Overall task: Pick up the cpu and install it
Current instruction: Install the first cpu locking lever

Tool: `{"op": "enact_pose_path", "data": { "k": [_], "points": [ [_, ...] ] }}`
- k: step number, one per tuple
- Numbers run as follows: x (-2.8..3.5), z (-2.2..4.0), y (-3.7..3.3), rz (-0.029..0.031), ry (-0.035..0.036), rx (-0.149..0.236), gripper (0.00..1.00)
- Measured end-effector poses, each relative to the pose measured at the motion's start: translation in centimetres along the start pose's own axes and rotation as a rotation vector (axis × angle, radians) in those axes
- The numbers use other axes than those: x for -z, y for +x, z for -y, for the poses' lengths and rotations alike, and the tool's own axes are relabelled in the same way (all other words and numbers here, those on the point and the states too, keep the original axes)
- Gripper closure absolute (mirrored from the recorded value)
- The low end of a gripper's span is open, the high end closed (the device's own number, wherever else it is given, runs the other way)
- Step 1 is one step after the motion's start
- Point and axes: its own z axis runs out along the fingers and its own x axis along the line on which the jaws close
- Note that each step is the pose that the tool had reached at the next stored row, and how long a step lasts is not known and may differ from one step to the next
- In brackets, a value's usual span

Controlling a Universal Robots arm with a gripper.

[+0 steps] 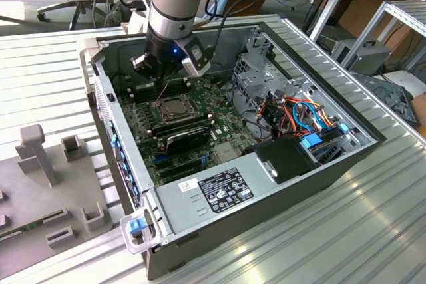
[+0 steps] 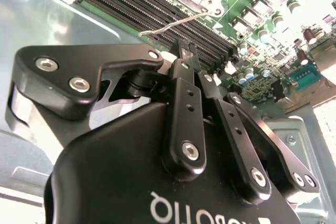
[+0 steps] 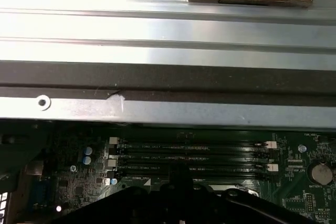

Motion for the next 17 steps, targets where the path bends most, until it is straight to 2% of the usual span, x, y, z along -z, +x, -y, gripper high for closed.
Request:
{"op": "enact_pose_path", "data": {
  "k": [10, 17],
  "points": [
    [-0.03, 0.09, -0.48, 0.0003, 0.0131, -0.003, 0.89],
    [-0.07, 0.14, -0.77, 0.0004, 0.0198, -0.005, 0.89]
  ]
}}
